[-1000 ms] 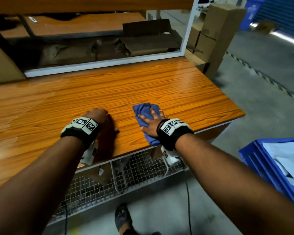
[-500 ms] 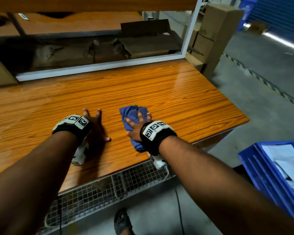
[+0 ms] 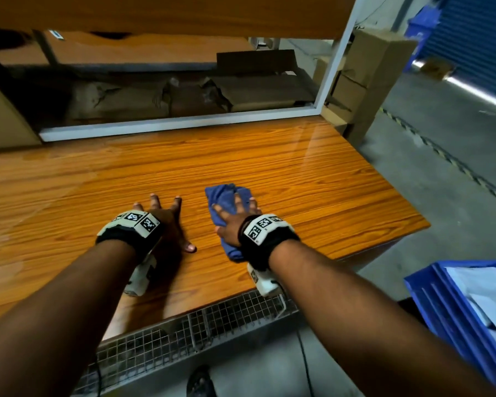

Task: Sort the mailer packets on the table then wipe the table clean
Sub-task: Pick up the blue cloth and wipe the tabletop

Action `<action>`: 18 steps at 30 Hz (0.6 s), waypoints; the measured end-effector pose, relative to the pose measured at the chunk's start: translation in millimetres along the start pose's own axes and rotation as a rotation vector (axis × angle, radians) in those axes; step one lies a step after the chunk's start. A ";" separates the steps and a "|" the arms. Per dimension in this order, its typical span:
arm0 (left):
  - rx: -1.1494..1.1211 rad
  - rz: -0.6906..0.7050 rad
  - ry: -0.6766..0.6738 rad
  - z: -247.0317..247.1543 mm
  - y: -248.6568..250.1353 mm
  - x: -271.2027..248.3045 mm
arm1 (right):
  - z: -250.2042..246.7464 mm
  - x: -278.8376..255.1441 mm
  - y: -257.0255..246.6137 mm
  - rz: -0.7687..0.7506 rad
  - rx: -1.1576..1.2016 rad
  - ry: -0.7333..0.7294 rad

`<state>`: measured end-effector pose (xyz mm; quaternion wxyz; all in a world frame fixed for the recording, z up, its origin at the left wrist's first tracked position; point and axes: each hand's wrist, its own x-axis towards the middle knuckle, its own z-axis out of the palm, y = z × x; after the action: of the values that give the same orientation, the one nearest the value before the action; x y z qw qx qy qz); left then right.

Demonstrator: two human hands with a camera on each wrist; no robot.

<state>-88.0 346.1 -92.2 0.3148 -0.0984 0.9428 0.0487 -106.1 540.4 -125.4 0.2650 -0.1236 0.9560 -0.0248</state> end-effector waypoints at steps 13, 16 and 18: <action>-0.015 0.025 -0.031 -1.5 -2.9 2.6 | -34.8 -11.2 28.6 0.103 -0.064 0.071; -0.036 0.028 -0.020 1.9 -4.5 2.0 | -17.3 -7.6 -43.5 -0.029 -0.032 0.056; -0.021 0.031 0.000 3.0 -5.5 2.1 | -10.2 -1.1 -55.9 -0.040 -0.003 0.024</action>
<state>-86.7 340.8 -96.0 0.3128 -0.0872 0.9437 0.0633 -97.9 486.4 -109.8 0.2529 -0.1430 0.9564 -0.0300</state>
